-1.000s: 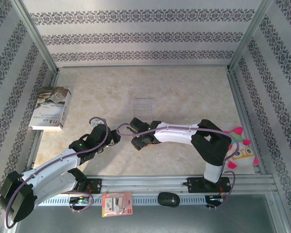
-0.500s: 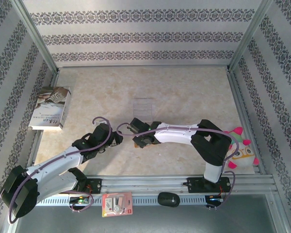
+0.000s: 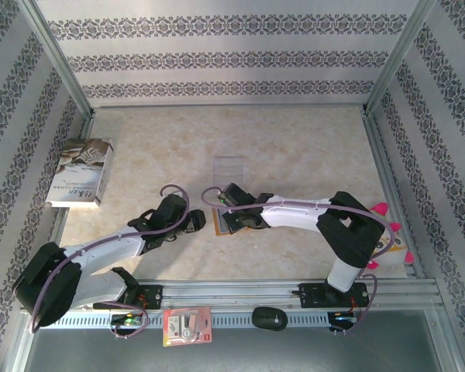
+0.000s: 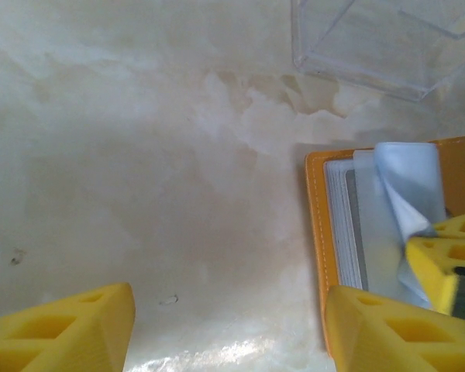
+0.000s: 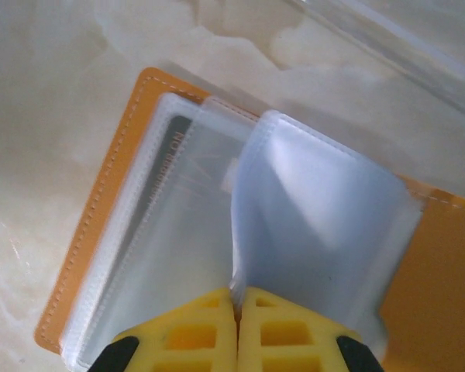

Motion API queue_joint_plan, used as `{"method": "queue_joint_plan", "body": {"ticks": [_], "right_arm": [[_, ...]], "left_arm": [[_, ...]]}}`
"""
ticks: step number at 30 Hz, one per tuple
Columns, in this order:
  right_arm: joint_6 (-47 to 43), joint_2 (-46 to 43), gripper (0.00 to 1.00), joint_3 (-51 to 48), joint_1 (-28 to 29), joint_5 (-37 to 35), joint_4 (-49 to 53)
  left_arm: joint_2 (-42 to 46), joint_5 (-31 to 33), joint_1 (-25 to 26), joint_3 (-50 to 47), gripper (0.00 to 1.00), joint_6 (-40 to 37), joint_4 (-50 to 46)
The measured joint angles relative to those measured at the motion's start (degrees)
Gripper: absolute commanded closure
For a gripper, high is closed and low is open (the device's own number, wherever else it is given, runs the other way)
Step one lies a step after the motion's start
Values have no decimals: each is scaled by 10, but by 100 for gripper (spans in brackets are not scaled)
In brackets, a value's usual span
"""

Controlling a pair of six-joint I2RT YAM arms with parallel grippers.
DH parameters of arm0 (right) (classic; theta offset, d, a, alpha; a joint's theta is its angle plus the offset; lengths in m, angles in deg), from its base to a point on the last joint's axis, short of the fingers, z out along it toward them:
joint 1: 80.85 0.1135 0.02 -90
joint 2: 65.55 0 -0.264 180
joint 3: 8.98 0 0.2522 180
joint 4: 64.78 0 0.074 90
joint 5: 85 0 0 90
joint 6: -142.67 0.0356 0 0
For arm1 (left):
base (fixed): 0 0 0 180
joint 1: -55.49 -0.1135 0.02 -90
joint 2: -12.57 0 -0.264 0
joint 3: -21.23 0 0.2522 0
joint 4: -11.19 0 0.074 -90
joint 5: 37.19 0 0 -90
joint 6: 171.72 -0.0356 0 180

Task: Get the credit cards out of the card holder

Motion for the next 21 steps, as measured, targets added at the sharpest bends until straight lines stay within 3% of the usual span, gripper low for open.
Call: {"method": "queue_joint_plan", "body": {"ticks": [12,21], "right_arm": [[106,-68,100,-99,-68,115,-110],[181,-76,100,-111,-88,222,-189]], "left_arm": [[-111,-16,28,58,35,-11,47],[-111,-7,30,63,35,-13,46]]}}
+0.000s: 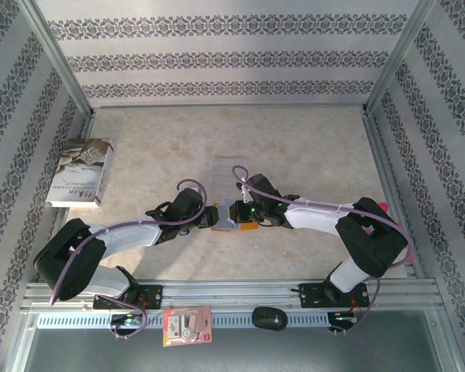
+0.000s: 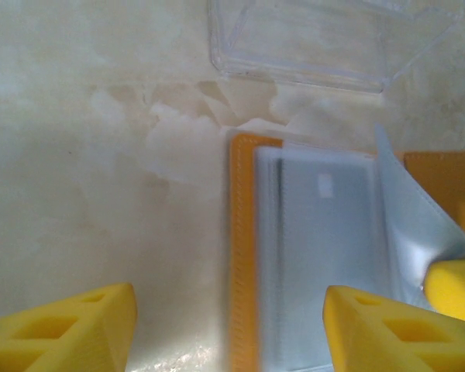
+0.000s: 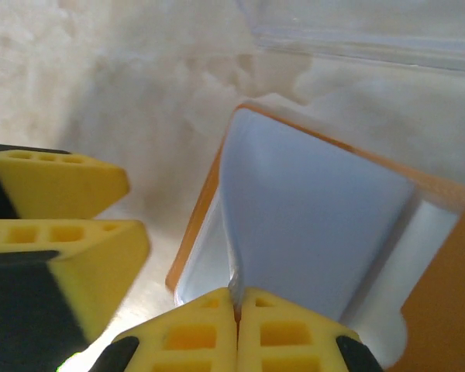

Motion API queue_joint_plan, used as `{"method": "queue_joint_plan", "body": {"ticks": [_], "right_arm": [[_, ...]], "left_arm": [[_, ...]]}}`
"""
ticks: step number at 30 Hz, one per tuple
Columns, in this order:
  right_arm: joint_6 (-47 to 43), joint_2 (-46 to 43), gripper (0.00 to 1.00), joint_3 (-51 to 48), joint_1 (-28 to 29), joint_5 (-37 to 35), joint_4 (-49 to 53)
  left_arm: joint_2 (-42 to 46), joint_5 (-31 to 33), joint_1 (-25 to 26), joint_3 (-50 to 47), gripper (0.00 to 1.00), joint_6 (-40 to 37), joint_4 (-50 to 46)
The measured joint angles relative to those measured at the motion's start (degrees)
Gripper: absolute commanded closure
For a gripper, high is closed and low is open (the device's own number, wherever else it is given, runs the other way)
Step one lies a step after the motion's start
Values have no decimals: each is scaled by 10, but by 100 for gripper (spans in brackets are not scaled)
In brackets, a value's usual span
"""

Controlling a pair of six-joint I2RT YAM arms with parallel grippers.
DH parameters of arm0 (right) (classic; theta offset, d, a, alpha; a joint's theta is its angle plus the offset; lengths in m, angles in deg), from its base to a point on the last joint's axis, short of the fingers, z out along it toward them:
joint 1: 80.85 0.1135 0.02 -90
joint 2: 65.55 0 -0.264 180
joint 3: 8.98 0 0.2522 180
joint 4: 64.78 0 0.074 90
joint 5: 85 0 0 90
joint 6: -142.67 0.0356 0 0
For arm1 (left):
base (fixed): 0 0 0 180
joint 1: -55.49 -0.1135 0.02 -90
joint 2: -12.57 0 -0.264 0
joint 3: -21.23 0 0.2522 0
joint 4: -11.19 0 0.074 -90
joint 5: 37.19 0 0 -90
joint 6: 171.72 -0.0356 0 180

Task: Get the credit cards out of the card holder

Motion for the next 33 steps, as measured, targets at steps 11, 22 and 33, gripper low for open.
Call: {"method": "queue_joint_plan", "body": {"ticks": [11,22,33], "right_arm": [[47,-13,95,-18,-5,-9,23],[82,-62,65,-29,-6,-90,103],[88,-99,56,-29,-6,-199,200]], "left_arm": [[-52,0,0,31,39,-6,-11],[-85,-1,4,54,37,-24,-23],[-86,-2,4,57,36,-28,-28]]}}
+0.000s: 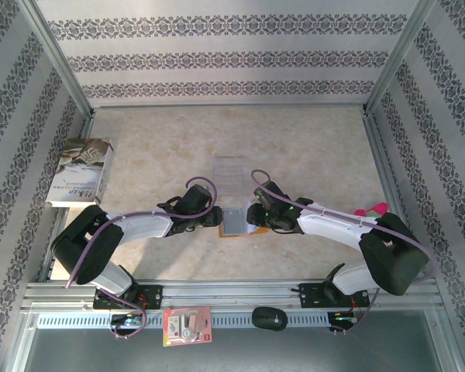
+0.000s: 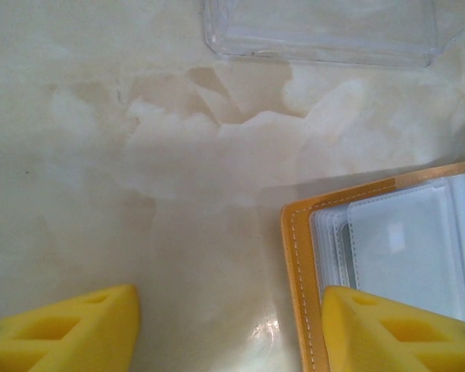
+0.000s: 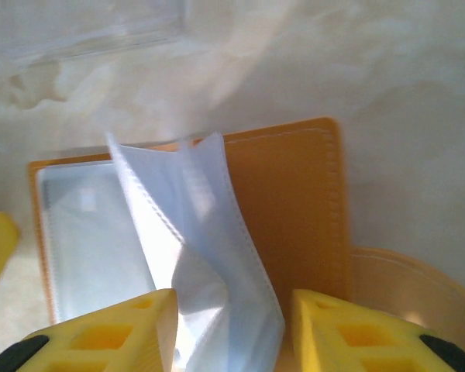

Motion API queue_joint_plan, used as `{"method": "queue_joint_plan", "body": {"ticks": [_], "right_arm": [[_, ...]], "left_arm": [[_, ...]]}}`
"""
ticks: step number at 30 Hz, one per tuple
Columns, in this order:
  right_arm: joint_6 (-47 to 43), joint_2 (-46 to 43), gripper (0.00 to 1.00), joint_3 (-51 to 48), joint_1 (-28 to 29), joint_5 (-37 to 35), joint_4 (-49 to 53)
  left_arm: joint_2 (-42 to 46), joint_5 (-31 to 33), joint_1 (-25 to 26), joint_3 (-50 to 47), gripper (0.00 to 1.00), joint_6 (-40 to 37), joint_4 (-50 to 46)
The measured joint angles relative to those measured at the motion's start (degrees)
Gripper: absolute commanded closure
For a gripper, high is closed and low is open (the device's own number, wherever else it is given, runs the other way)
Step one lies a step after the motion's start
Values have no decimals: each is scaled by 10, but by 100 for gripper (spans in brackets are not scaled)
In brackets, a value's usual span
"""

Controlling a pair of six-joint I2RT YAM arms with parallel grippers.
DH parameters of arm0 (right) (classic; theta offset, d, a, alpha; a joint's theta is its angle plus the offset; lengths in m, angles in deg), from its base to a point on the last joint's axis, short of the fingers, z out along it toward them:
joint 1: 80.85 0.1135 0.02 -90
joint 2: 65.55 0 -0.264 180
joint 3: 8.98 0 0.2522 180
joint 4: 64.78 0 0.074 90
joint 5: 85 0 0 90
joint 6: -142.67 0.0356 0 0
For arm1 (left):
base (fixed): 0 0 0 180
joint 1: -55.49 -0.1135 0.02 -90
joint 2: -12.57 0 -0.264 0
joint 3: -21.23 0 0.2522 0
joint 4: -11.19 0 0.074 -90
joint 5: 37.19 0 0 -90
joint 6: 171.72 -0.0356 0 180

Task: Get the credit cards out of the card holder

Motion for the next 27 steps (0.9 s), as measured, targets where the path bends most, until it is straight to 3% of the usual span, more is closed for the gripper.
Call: {"method": "queue_joint_plan", "body": {"ticks": [8,14,21,27], "right_arm": [[-26,-39,54,0,-19,-71,77],[-110,-110,53,33,-5,-53,73],[-190,26,55,141,66,10,48],[-234,128,55,179,101,5,81]], "left_arm": [[4,-4,0,-2,36,0,0],[12,-15,4,-4,36,0,0],[76,11,3,-26,33,1,-16],[181,47,-4,-78,31,10,-61]]}}
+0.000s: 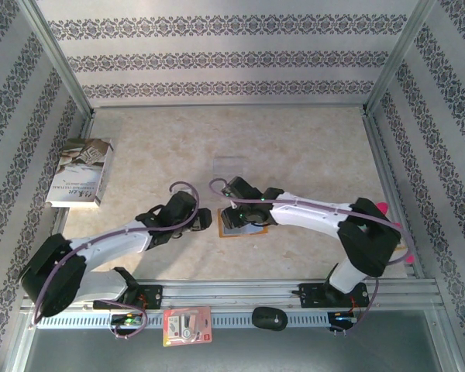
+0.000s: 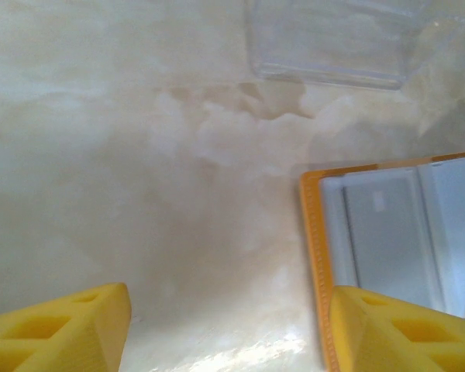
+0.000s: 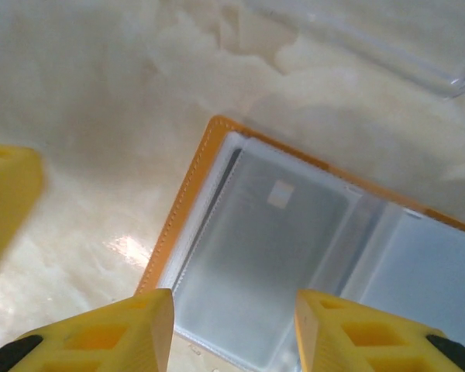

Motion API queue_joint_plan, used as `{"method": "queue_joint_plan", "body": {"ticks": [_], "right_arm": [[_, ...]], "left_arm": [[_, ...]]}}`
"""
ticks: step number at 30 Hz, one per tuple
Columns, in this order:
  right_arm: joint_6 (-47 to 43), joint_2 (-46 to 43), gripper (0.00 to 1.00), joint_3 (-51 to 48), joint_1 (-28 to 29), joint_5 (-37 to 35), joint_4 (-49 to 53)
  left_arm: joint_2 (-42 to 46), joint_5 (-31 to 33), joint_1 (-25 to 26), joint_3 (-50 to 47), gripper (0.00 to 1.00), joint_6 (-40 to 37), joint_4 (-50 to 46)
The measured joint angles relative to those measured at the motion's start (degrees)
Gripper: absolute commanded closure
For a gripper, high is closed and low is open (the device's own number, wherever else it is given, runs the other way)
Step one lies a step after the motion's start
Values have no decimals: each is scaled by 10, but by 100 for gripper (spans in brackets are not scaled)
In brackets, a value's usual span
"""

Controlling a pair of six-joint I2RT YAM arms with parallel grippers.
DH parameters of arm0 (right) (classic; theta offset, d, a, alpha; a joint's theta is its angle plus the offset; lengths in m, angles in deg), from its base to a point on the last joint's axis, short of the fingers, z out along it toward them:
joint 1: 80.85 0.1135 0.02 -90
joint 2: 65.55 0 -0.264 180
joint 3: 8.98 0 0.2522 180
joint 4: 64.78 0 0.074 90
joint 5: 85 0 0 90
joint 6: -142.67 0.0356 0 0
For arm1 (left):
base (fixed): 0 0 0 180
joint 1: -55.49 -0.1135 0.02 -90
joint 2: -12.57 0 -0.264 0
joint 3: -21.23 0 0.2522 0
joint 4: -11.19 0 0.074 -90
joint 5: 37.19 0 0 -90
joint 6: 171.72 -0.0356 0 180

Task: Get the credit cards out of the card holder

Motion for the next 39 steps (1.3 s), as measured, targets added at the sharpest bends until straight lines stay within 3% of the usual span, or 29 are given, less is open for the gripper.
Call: {"method": "queue_joint_plan", "body": {"ticks": [14,27,39], "right_arm": [[-43,84,53,44,49,-55,36],[-49,85,100,31,50,-71,5],[-9,23,100,-29,8,37,-117]], "left_arm": [[35,12,-5,-32,31,16,-21],[24,-10,-5,-32,32,16,-13],[-56,-44,4,9,32,9,30]]}}
